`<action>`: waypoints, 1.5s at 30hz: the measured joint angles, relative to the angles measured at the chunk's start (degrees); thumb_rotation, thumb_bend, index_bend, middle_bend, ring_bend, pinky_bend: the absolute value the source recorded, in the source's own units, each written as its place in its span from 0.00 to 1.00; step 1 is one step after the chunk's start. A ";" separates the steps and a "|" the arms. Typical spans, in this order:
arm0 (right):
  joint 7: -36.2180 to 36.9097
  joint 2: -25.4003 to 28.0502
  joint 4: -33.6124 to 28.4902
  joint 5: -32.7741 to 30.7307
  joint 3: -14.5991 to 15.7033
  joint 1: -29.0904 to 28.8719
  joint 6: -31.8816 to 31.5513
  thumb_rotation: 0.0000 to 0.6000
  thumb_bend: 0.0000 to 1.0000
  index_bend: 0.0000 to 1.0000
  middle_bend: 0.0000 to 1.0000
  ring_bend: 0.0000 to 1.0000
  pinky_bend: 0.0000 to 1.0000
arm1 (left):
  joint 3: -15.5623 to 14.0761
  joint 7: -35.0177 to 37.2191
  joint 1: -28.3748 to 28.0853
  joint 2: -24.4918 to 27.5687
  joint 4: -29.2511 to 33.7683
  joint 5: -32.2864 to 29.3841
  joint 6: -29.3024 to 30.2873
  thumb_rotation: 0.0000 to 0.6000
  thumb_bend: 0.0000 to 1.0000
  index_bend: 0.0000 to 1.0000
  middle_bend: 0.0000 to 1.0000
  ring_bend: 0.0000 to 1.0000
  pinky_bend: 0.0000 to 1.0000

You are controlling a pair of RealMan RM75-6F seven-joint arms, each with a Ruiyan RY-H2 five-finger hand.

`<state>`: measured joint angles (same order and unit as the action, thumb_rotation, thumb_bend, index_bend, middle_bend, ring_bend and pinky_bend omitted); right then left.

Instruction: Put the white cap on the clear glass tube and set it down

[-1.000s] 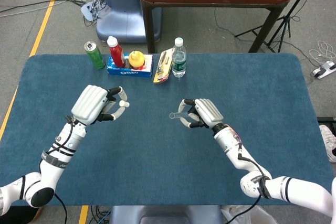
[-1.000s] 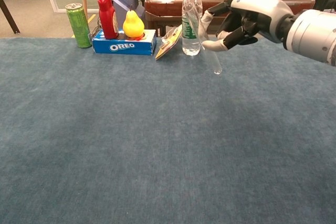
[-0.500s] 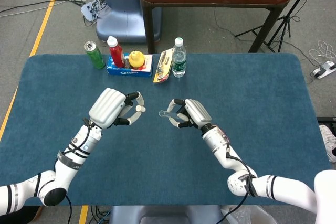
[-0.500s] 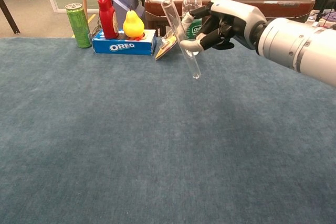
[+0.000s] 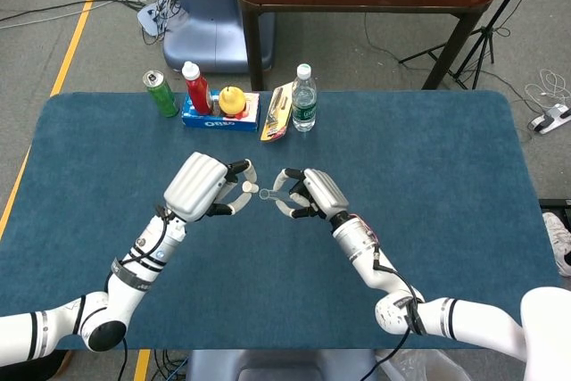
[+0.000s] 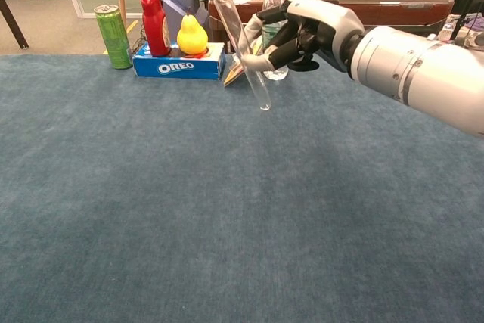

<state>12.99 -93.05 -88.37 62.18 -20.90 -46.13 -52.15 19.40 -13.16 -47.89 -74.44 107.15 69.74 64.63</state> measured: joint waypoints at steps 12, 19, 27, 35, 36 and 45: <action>-0.05 -0.87 -0.22 -0.63 -0.52 -0.27 -0.36 1.00 0.60 0.92 1.00 1.00 1.00 | -0.18 -1.30 -0.60 -0.94 0.39 -0.24 0.57 1.00 0.33 0.55 0.98 1.00 1.00; 0.11 -1.12 -0.52 -0.43 -0.76 -0.26 -0.77 1.00 0.60 0.92 1.00 1.00 1.00 | -0.41 -1.51 -0.80 -1.11 -0.02 -0.32 0.46 1.00 0.33 0.55 0.98 1.00 1.00; 0.54 -1.60 -0.71 -0.59 -1.17 -0.40 -0.90 1.00 0.61 0.92 1.00 1.00 1.00 | -0.60 -1.96 -1.16 -1.65 -0.68 -0.28 0.42 1.00 0.33 0.55 0.98 1.00 1.00; 1.28 -2.22 -0.68 -0.92 -1.60 -0.58 -0.83 1.00 0.62 0.94 1.00 1.00 1.00 | -0.99 -2.49 -1.55 -2.13 -1.28 -0.47 -0.03 1.00 0.33 0.55 0.98 1.00 1.00; 1.33 -2.28 -0.67 -0.92 -1.64 -0.61 -0.81 1.00 0.62 0.94 1.00 1.00 1.00 | -1.00 -2.47 -1.55 -2.13 -1.29 -0.51 -0.06 1.00 0.33 0.55 0.98 1.00 1.00; 1.76 -2.48 -0.58 -0.32 -1.68 -0.59 -1.03 1.00 0.62 0.96 1.00 1.00 1.00 | -1.15 -2.04 -1.48 -1.80 -1.18 -1.10 -0.47 1.00 0.32 0.55 0.98 1.00 1.00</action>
<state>14.75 -95.53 -88.95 61.87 -22.58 -46.72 -53.18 18.25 -15.20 -49.37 -76.23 105.96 68.64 64.16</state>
